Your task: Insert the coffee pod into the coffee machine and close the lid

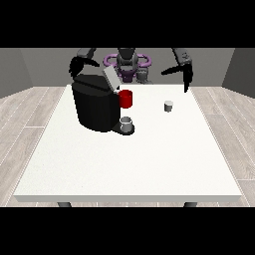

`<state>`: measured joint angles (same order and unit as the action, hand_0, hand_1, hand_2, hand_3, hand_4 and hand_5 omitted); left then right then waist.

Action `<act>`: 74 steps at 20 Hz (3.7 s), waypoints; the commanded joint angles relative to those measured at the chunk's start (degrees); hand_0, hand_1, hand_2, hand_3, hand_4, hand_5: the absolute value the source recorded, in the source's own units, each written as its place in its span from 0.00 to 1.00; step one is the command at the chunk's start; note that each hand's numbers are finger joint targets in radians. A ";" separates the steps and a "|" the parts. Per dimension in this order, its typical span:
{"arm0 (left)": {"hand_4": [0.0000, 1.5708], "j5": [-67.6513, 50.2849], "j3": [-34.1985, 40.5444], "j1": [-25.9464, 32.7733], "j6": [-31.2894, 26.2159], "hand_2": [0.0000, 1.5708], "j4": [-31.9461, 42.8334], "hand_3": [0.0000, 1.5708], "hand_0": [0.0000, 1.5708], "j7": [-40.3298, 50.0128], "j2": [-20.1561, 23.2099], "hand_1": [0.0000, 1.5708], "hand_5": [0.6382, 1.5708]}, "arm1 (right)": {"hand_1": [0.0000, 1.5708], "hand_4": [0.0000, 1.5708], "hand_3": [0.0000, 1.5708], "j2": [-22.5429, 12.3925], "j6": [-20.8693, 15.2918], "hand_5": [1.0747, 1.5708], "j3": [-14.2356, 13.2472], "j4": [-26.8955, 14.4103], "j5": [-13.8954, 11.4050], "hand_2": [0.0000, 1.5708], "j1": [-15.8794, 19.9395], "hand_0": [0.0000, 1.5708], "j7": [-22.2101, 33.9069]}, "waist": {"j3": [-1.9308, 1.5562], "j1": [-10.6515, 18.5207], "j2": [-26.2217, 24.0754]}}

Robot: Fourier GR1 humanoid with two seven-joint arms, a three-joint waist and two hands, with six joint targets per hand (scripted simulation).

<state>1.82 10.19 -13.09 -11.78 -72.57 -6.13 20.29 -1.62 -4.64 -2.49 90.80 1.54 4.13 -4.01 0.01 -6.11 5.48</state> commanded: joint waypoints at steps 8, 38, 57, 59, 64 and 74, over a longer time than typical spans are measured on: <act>0.00 4.70 1.97 -8.98 0.72 0.00 17.81 0.00 0.00 -0.43 3.25 0.00 1.00 | 0.00 0.25 0.00 0.30 -1.50 1.00 1.64 -1.97 -1.17 0.00 1.91 0.00 1.57 | 0.01 -1.98 3.20; 0.10 27.53 -6.14 -17.13 17.44 0.54 36.64 0.39 0.46 -10.97 2.26 0.46 1.00 | 0.00 0.33 0.00 -0.66 -3.92 1.00 0.14 -9.96 -2.16 0.00 9.66 0.00 3.14 | 0.02 -1.90 5.54; 0.36 32.37 -6.77 -22.37 16.22 0.93 40.82 0.91 0.91 -15.28 4.22 0.91 1.00 | 0.00 0.28 0.00 0.48 -4.05 1.00 -0.32 -11.51 0.08 0.00 7.00 0.00 2.38 | 0.01 -2.85 2.83; 0.40 32.46 -7.75 -23.19 14.07 0.94 38.83 0.90 0.94 -17.28 4.04 0.94 1.00 | 0.00 0.29 0.00 0.70 -4.39 1.00 -0.76 -13.79 0.10 0.00 7.35 0.00 1.37 | 0.00 -1.33 1.98; 0.37 33.42 -8.53 -26.30 11.74 0.88 36.87 0.86 0.84 -13.46 3.08 0.84 1.00 | 0.00 0.30 0.00 0.30 -2.89 1.00 -0.36 -15.47 0.04 0.00 5.93 0.00 -0.74 | -0.01 -2.34 -0.39; 0.36 33.52 -7.59 -36.59 7.21 0.84 33.75 0.82 0.79 -7.92 2.57 0.79 1.00 | 0.00 0.30 0.00 -1.94 -1.05 1.00 -2.57 -18.42 1.78 0.00 12.84 0.00 -0.40 | -0.02 -3.49 2.95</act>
<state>35.02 2.38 -45.92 -3.93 -37.96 -16.27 23.62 -2.34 -6.63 -3.96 73.62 2.57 14.06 -4.29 -0.01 -9.03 6.34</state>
